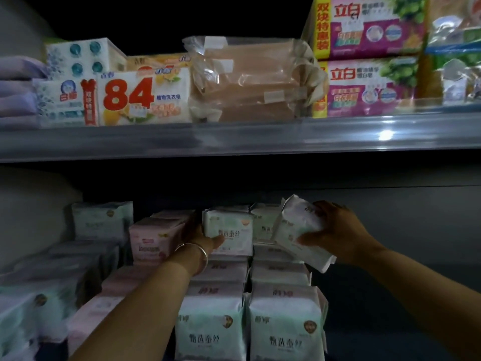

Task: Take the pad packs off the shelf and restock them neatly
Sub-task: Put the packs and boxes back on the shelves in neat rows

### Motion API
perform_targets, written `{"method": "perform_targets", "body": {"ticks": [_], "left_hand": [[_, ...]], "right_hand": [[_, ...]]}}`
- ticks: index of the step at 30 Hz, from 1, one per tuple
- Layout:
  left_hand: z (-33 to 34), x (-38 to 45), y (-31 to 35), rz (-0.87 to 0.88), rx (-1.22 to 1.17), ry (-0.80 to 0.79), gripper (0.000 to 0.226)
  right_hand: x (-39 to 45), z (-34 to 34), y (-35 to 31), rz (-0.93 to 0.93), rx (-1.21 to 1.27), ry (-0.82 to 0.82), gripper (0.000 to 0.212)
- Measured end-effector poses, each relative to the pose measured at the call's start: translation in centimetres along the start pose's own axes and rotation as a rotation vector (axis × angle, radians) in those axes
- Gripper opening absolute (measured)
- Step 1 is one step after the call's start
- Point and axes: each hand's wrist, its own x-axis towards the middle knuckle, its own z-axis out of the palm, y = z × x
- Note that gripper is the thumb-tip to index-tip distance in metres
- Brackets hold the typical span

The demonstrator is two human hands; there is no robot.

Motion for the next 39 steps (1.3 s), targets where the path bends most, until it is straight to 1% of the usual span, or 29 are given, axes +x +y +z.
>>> {"method": "perform_targets", "body": {"ticks": [3, 4, 8, 12, 14, 16, 17, 18, 19, 20, 21, 22, 24, 26, 27, 28, 30, 32, 34, 36, 38, 39], "left_hand": [[0.5, 0.9, -0.6, 0.098, 0.343, 0.146, 0.072], [0.7, 0.5, -0.2, 0.114, 0.410, 0.184, 0.076], [1.2, -0.3, 0.1, 0.129, 0.522, 0.257, 0.090], [1.1, -0.4, 0.1, 0.130, 0.544, 0.237, 0.088], [0.9, -1.2, 0.6, 0.129, 0.585, 0.231, 0.090], [0.7, -2.5, 1.7, 0.140, 0.650, 0.230, 0.086], [0.6, -3.1, 2.3, 0.183, 0.693, 0.244, 0.080], [0.6, -4.1, 3.2, 0.267, 0.716, 0.259, 0.073], [0.8, -4.7, 3.8, 0.375, 0.694, 0.261, 0.066], [1.0, -5.6, 4.7, 0.469, 0.623, 0.240, 0.059], [1.3, -6.3, 5.5, 0.512, 0.483, 0.172, 0.053], [1.6, -7.4, 6.5, 0.483, 0.326, 0.047, 0.049], [2.1, -9.1, 8.0, 0.359, 0.056, -0.252, 0.043], [2.4, -10.3, 8.7, 0.296, -0.015, -0.457, 0.030], [2.4, -10.5, 8.7, 0.276, -0.028, -0.523, 0.027], [2.4, -10.8, 8.7, 0.252, -0.049, -0.569, 0.029], [2.5, -11.1, 8.6, 0.197, -0.100, -0.604, 0.035], [2.3, -11.3, 8.5, 0.160, -0.136, -0.587, 0.041], [2.0, -11.2, 8.2, 0.148, -0.161, -0.551, 0.045], [1.7, -11.0, 7.9, 0.139, -0.181, -0.532, 0.041], [1.5, -11.0, 7.7, 0.124, -0.188, -0.518, 0.034], [1.5, -11.0, 7.5, 0.125, -0.164, -0.517, 0.033]], "right_hand": [[0.5, 0.3, 0.1, 0.009, 0.023, -0.016, 0.067], [0.6, 0.4, 0.1, 0.022, 0.039, -0.022, 0.068], [0.7, 0.2, -0.1, 0.047, 0.118, -0.038, 0.064], [0.6, -0.2, 0.1, 0.063, 0.232, -0.043, 0.058], [0.6, -0.3, 0.2, 0.098, 0.312, -0.040, 0.061], [0.3, -0.6, 0.2, 0.133, 0.417, -0.028, 0.063], [0.1, -0.8, 0.1, 0.142, 0.455, -0.024, 0.062], [-0.1, -1.1, -0.1, 0.142, 0.482, -0.024, 0.061], [-0.3, -1.5, -0.4, 0.143, 0.508, -0.029, 0.059], [-0.4, -1.9, -0.6, 0.144, 0.534, -0.042, 0.057], [-0.6, -2.3, -0.9, 0.145, 0.555, -0.058, 0.055], [-0.8, -2.7, -1.2, 0.140, 0.562, -0.074, 0.054], [-1.3, -3.5, -1.7, 0.125, 0.546, -0.108, 0.048], [-1.9, -4.2, -2.1, 0.111, 0.544, -0.168, 0.038], [-2.2, -4.5, -2.3, 0.103, 0.541, -0.206, 0.036], [-2.5, -4.8, -2.5, 0.090, 0.528, -0.241, 0.036], [-2.9, -5.1, -2.8, 0.063, 0.493, -0.277, 0.042], [-3.2, -5.3, -3.0, 0.048, 0.499, -0.278, 0.048], [-3.6, -5.4, -3.0, 0.060, 0.579, -0.288, 0.054], [-3.9, -5.3, -2.8, 0.093, 0.697, -0.331, 0.060], [-4.1, -4.9, -2.7, 0.127, 0.791, -0.367, 0.049], [-4.1, -4.5, -2.7, 0.140, 0.807, -0.364, 0.049]]}}
